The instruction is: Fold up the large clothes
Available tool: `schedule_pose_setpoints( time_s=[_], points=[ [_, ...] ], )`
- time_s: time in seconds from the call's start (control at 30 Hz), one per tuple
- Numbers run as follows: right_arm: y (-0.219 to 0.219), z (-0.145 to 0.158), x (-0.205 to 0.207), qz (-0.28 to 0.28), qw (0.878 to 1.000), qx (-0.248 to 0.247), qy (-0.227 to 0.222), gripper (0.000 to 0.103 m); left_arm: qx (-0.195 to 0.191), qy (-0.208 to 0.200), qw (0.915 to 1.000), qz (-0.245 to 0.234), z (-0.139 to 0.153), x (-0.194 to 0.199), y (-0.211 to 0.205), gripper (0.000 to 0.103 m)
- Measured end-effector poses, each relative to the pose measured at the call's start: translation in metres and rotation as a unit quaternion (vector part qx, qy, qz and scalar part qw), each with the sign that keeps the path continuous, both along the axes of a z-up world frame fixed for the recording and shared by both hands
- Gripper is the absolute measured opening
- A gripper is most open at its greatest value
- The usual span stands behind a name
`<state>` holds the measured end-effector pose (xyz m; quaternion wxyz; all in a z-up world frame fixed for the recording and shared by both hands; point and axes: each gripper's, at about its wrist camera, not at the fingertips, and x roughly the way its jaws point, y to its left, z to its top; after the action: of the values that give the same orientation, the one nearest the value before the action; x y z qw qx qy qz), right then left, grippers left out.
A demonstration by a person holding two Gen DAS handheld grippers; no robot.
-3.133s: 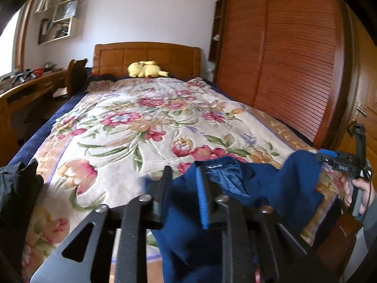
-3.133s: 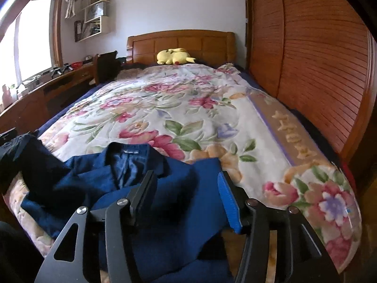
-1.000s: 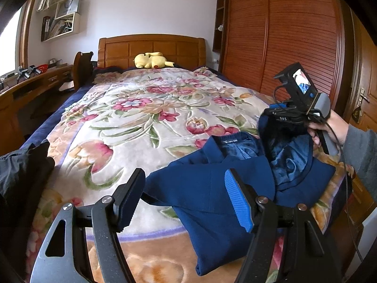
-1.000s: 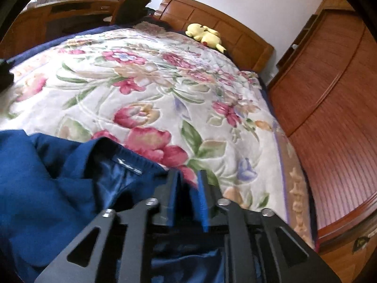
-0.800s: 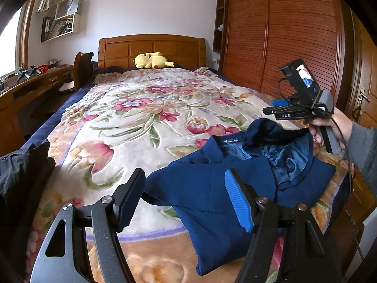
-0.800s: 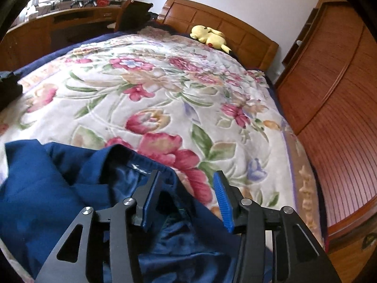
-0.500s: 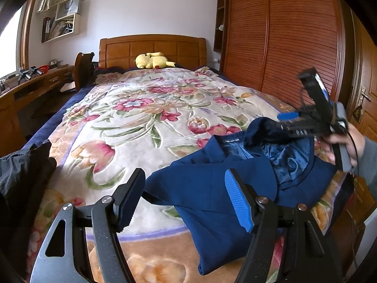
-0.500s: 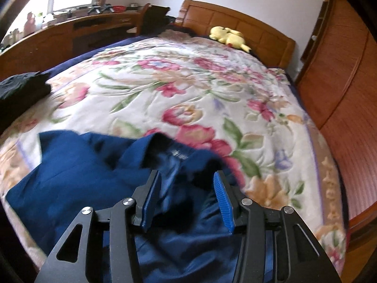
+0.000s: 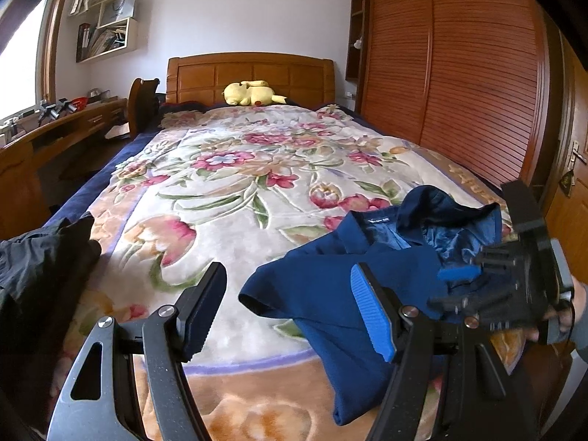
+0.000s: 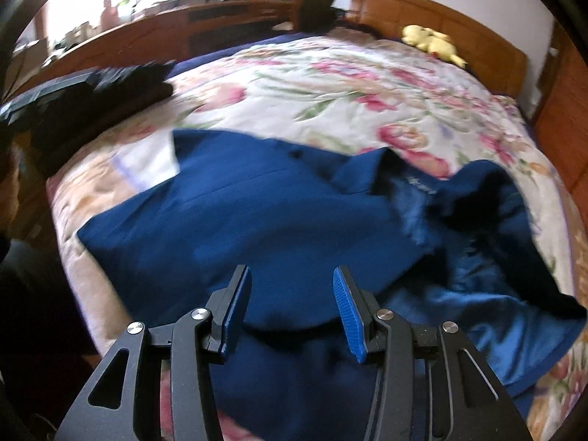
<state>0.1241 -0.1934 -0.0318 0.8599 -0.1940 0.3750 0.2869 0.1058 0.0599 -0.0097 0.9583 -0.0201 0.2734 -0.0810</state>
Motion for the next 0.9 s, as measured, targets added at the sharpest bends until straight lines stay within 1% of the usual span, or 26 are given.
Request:
schedule_pose_setpoints(
  time_s=[0.2,0.37,0.43,0.5,0.57,0.7,0.8,0.9],
  points=[
    [0.011,-0.018,-0.003,0.028,0.999,-0.030,0.024,0.048,-0.001,0.001,1.0000,0.000,0.000,0.000,0.002,0.071],
    [0.019,-0.026,0.003,0.037,0.997,-0.073,0.015,0.048,-0.001,0.000,1.0000,0.001,-0.001,0.000,0.003,0.071],
    [0.023,-0.028,0.007,0.043,0.996,-0.081,0.011,0.047,-0.001,0.001,1.0000,0.001,-0.001,0.000,0.002,0.071],
    [0.028,-0.028,0.010,0.054,0.994,-0.096,0.002,0.008,0.000,0.001,1.0000,0.001,-0.001,0.000,0.002,0.071],
    [0.034,-0.030,0.016,0.061,0.993,-0.105,0.000,0.003,0.000,0.001,1.0000,0.001,-0.001,-0.001,0.003,0.071],
    [0.041,-0.017,0.031,0.048,0.991,-0.118,-0.048,0.002,-0.001,0.001,1.0000,0.003,-0.001,0.000,0.004,0.071],
    [0.042,0.000,0.054,0.026,0.991,-0.111,-0.076,0.002,0.001,0.002,1.0000,0.002,-0.002,0.000,0.003,0.071],
    [0.039,0.020,0.080,-0.005,0.992,-0.084,-0.098,0.002,0.001,0.003,1.0000,0.001,-0.002,0.000,0.003,0.071]
  ],
)
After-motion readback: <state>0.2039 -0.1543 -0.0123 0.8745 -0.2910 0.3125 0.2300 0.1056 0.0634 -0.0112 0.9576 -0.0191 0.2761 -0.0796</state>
